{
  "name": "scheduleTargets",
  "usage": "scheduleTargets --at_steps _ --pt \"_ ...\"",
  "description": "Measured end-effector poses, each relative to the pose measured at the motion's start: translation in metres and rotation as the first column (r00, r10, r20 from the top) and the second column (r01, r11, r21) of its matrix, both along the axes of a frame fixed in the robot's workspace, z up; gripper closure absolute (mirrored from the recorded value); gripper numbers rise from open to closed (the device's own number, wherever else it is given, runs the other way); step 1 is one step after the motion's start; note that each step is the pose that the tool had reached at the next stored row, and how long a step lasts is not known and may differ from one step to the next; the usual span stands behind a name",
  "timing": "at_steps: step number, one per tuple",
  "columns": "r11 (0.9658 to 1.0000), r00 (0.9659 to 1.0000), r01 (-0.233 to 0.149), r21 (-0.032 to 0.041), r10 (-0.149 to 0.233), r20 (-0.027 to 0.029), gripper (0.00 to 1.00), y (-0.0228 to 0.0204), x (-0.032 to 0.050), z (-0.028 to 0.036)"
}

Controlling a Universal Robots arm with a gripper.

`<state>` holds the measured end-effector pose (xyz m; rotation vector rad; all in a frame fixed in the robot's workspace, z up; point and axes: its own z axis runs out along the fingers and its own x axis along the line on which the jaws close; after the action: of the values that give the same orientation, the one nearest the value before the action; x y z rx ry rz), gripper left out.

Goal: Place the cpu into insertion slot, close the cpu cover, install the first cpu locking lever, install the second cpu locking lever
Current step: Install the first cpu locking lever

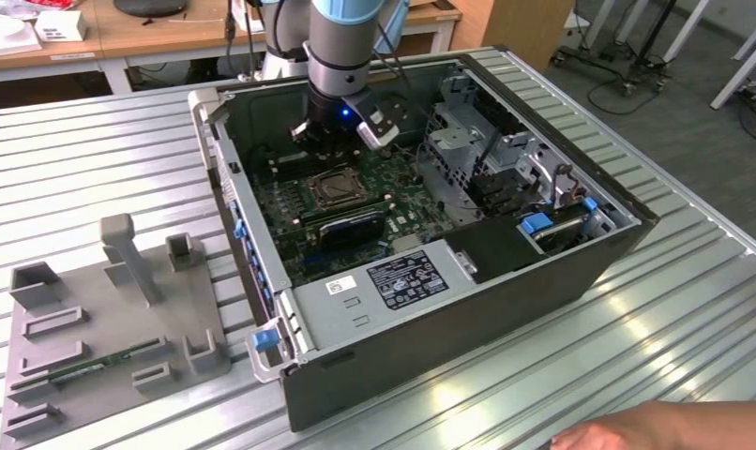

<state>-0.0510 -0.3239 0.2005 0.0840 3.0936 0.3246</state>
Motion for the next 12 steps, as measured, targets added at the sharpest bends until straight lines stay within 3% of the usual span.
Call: scheduleTargets --at_steps 12 --pt "1.0 1.0 0.0 -0.0002 0.0 -0.0001 0.89 -0.0023 0.0001 -0.0015"
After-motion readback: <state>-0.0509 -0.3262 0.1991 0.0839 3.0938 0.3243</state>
